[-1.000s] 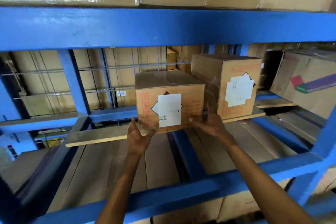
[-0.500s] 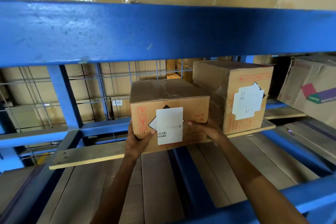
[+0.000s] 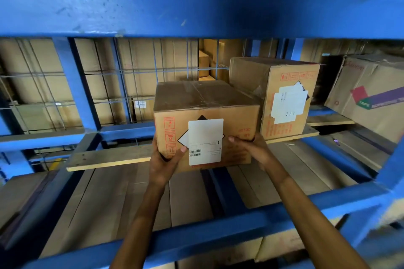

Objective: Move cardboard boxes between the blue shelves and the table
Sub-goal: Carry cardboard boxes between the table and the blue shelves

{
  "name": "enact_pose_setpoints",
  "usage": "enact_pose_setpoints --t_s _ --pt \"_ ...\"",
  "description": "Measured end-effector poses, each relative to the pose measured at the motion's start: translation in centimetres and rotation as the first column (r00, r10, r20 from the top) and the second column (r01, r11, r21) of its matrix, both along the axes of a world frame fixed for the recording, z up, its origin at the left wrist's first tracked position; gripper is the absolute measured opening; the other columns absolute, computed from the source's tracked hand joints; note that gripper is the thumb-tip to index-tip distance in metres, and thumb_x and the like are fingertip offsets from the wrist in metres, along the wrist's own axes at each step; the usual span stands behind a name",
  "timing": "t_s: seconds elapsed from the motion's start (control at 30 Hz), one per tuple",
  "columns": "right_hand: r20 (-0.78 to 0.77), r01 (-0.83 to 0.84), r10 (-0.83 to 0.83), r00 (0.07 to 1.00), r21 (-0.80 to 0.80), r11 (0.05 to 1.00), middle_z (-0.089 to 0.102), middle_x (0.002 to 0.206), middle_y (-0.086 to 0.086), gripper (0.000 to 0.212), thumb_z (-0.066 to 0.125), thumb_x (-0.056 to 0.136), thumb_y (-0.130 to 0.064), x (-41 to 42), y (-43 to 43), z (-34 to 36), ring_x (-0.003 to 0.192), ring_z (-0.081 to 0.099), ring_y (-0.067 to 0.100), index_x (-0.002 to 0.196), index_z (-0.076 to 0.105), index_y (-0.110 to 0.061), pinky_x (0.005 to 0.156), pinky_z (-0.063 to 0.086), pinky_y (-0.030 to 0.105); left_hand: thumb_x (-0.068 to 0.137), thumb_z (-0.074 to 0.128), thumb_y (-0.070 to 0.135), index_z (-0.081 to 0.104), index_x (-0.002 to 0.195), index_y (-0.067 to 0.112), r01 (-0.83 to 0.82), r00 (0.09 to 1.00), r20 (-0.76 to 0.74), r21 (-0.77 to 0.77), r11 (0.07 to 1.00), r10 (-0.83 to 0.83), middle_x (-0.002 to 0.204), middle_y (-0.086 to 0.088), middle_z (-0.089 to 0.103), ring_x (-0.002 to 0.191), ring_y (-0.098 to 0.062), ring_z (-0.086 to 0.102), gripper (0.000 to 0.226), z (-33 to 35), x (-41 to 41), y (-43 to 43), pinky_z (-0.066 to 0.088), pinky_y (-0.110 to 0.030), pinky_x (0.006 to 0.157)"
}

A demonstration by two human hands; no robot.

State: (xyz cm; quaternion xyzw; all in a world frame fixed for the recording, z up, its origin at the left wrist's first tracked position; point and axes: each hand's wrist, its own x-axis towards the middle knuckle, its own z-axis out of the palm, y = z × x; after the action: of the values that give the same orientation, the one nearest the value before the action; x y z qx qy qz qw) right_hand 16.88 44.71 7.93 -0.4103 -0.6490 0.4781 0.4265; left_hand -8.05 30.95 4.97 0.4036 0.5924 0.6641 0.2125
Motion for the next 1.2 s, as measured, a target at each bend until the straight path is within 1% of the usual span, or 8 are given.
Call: enact_pose_setpoints --t_s 0.23,0.33,0.47,0.63,0.73,0.8,0.97,1.2 --pt "-0.014 0.026 -0.026 1.000 -0.016 1.000 0.078 0.096 -0.024 0.051 0.094 0.072 -0.033 3.4 -6.9 -0.6 0.091 0.072 -0.007 0.113 0.065 -0.037 0.067 0.054 0.008 0.083 0.084 0.021 0.037 0.154 0.023 0.027 1.000 0.010 0.047 0.999 -0.028 0.128 0.003 0.067 0.115 -0.011 0.066 0.085 -0.8 3.3 -7.0 0.060 -0.026 0.084" --pt "-0.014 0.036 -0.037 0.999 -0.037 0.999 0.076 0.112 -0.010 0.062 0.094 0.072 -0.030 4.3 -9.2 -1.2 0.107 0.069 0.007 0.125 0.062 -0.030 0.082 0.055 0.021 0.083 0.085 0.022 0.040 0.151 0.022 0.038 0.999 0.001 0.056 0.998 -0.038 0.124 0.008 0.069 0.110 -0.005 0.068 0.081 -1.8 4.3 -9.3 0.059 -0.017 0.079" --pt "0.004 0.076 -0.076 0.997 -0.046 0.996 0.066 0.135 0.004 0.092 0.095 0.072 -0.028 5.0 -11.8 -1.2 0.127 0.060 0.023 0.149 0.046 -0.020 0.108 0.051 0.043 0.083 0.083 0.028 0.040 0.153 0.022 0.035 0.999 0.025 0.012 0.999 -0.036 0.132 0.002 0.066 0.118 -0.012 0.065 0.082 -2.4 4.8 -11.2 0.059 -0.034 0.095" --pt "0.046 0.200 -0.226 0.973 0.323 0.925 0.038 0.160 0.001 0.137 0.101 0.059 -0.035 4.2 -13.0 2.2 0.145 0.035 0.014 0.164 0.012 -0.031 0.115 0.033 0.031 0.079 0.088 0.016 0.057 0.133 0.011 0.087 0.995 0.063 -0.130 0.988 -0.079 0.120 -0.004 0.071 0.113 -0.019 0.068 0.063 -2.6 3.8 -11.0 0.059 -0.018 0.077" --pt "0.280 0.134 -0.386 0.879 0.632 0.763 0.003 0.175 0.006 0.155 0.102 0.053 -0.047 3.9 -12.6 4.9 0.161 0.006 0.023 0.165 -0.004 -0.036 0.126 0.010 0.045 0.078 0.089 0.019 0.067 0.118 0.015 0.227 0.967 0.185 -0.303 0.926 -0.176 0.114 -0.006 0.075 0.111 -0.027 0.069 0.046 -2.8 2.3 -10.7 0.059 -0.023 0.077" --pt "0.474 -0.026 -0.418 0.775 0.684 0.729 -0.007 0.175 0.004 0.151 0.099 0.055 -0.052 3.4 -12.2 6.8 0.162 -0.005 0.026 0.165 -0.005 -0.044 0.127 0.002 0.056 0.077 0.088 0.015 0.067 0.124 0.009 0.319 0.922 0.329 -0.338 0.885 -0.207 0.119 -0.010 0.074 0.115 -0.030 0.067 0.052 -2.7 1.1 -10.3 0.058 -0.030 0.083" --pt "0.840 -0.326 -0.283 0.463 0.459 0.827 0.010 0.175 0.000 0.126 0.083 0.064 -0.076 0.0 -11.4 11.1 0.160 0.014 0.030 0.163 0.009 -0.049 0.127 0.013 0.055 0.068 0.085 0.013 0.065 0.128 0.008 0.327 0.794 0.580 -0.157 0.932 -0.181 0.126 -0.015 0.072 0.110 -0.026 0.069 0.064 -2.8 -0.4 -9.6 0.054 -0.030 0.077" --pt "0.825 -0.354 -0.239 0.511 0.456 0.817 0.035 0.167 0.003 0.125 0.082 0.063 -0.079 -3.2 -10.0 15.9 0.150 0.037 0.032 0.165 0.021 -0.039 0.117 0.036 0.043 0.085 0.075 0.017 0.034 0.152 0.033 0.126 0.701 0.642 0.316 0.940 -0.310 0.141 -0.012 0.063 0.122 -0.031 0.064 0.080 -1.3 3.1 -7.6 0.045 -0.058 0.107"
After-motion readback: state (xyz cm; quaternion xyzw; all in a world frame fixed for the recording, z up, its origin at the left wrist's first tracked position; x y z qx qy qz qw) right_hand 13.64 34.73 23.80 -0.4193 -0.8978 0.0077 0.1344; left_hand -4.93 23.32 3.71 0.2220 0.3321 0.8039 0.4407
